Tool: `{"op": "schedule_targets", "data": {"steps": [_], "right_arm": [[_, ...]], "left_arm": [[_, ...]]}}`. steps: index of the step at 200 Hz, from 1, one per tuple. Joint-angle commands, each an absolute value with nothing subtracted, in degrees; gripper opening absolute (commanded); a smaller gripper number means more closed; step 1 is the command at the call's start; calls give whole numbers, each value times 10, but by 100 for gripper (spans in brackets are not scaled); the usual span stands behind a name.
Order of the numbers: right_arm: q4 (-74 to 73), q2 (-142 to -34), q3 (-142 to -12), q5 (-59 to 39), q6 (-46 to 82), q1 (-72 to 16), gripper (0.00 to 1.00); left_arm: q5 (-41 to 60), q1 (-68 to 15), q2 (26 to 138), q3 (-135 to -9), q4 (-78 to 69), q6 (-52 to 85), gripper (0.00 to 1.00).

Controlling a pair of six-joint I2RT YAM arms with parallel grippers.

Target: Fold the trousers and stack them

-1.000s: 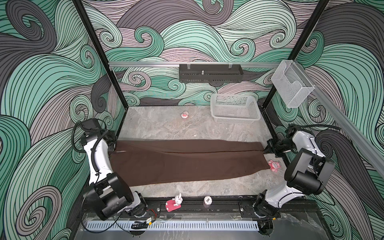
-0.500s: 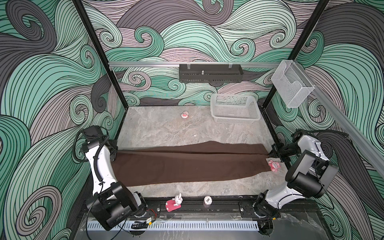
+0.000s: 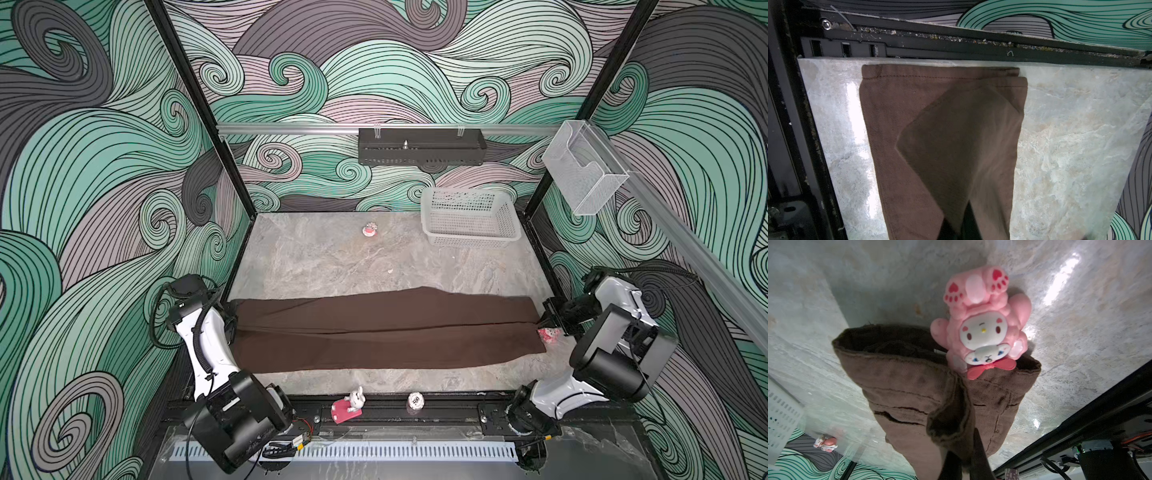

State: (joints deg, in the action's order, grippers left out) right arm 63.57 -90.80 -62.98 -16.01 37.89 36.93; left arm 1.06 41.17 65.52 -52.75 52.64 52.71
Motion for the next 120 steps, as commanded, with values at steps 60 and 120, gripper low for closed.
{"op": "schedule_targets", "data": {"steps": [60, 120], "right_arm": [[628, -896, -600, -109, 366, 375, 0], [627, -894, -589, -108, 367, 374, 0]], "left_arm": [[17, 456, 622, -461, 486, 504, 0], [25, 466, 621, -464, 492, 501, 0]]}}
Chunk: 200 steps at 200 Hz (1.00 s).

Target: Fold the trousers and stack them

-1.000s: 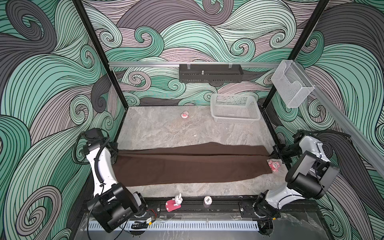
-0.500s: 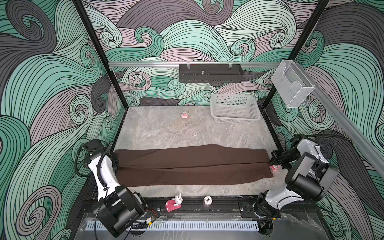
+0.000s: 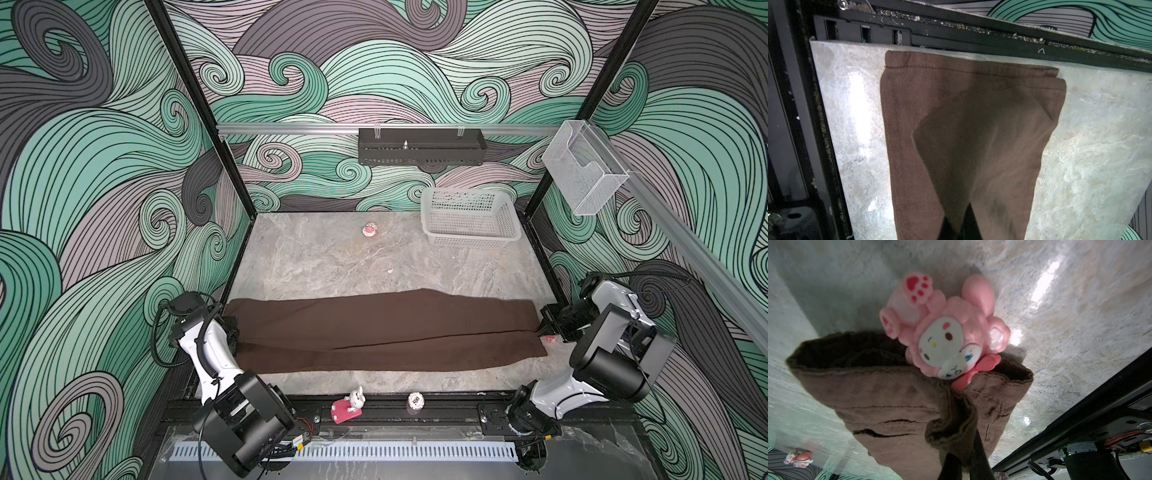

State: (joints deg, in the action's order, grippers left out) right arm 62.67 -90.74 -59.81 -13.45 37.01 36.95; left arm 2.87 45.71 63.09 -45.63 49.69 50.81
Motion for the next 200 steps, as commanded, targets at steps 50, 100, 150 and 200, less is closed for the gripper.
{"op": "schedule_targets", "data": {"steps": [50, 100, 150, 200], "right_arm": [[651, -883, -599, -132, 400, 364, 0], [705, -876, -661, -164, 423, 334, 0], [716, -829, -648, -182, 417, 332, 0], [706, -779, -579, -170, 413, 329, 0]], "left_arm": [[53, 469, 644, -488, 494, 532, 0], [77, 468, 694, -590, 519, 542, 0], [75, 468, 706, -640, 552, 509, 0], [65, 494, 690, -580, 535, 466, 0]]}}
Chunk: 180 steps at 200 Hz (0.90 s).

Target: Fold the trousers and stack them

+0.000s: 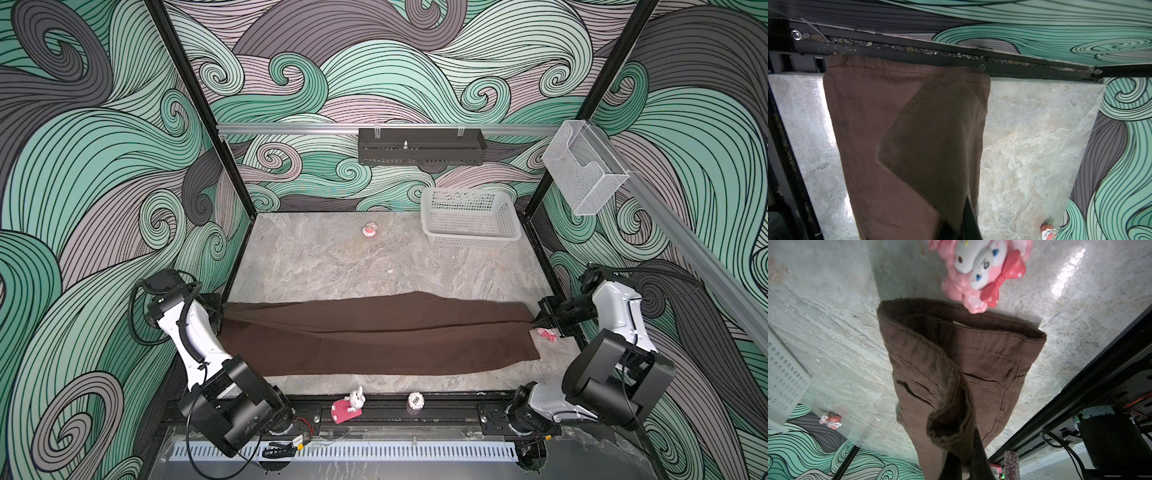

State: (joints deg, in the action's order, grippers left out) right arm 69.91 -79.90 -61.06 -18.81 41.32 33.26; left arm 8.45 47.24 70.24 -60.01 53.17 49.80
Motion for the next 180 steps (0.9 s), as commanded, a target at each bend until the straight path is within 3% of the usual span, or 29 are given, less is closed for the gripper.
{"op": "schedule_targets", "data": {"steps": [1, 37, 155, 180], "right_arm": [[706, -779, -576, -169, 413, 329, 0], [655, -769, -498, -159, 412, 363, 0], [568, -845, -436, -91, 369, 393, 0], [566, -851, -436, -89, 365, 396, 19]], "left_arm": [[65, 495, 691, -580, 535, 466, 0], [48, 506, 686, -556, 534, 461, 0], [1, 532, 673, -440, 472, 462, 0], [0, 537, 681, -436, 469, 460, 0]]}}
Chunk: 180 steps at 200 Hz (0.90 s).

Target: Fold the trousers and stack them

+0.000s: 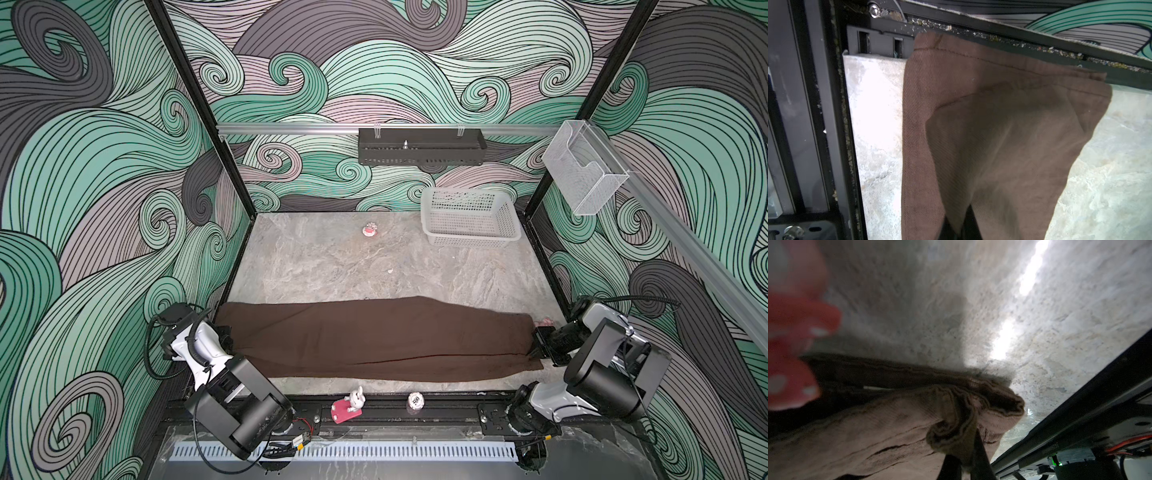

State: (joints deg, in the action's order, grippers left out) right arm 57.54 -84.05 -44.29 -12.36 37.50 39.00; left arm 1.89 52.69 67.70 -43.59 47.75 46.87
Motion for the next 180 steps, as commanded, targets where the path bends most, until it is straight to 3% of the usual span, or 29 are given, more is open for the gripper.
{"op": "schedule_targets", "data": {"steps": [1, 23, 38, 48, 73, 110, 180], "right_arm": [[566, -850, -436, -89, 365, 396, 19], [567, -849, -439, -94, 364, 396, 35], [570, -841, -441, -102, 366, 396, 41], [572, -836, -444, -105, 367, 396, 45], [582, -831, -453, -106, 369, 396, 56], [593, -819, -456, -117, 381, 387, 72], [660, -784, -577, -163, 468, 243, 76]], "left_arm": [[0, 537, 681, -436, 469, 460, 0], [8, 540, 687, -436, 469, 461, 13], [14, 541, 687, -440, 474, 461, 41], [18, 542, 686, -444, 478, 462, 53], [26, 541, 683, -459, 490, 469, 69], [49, 541, 683, -482, 502, 476, 77], [89, 502, 681, -520, 518, 500, 80]]}}
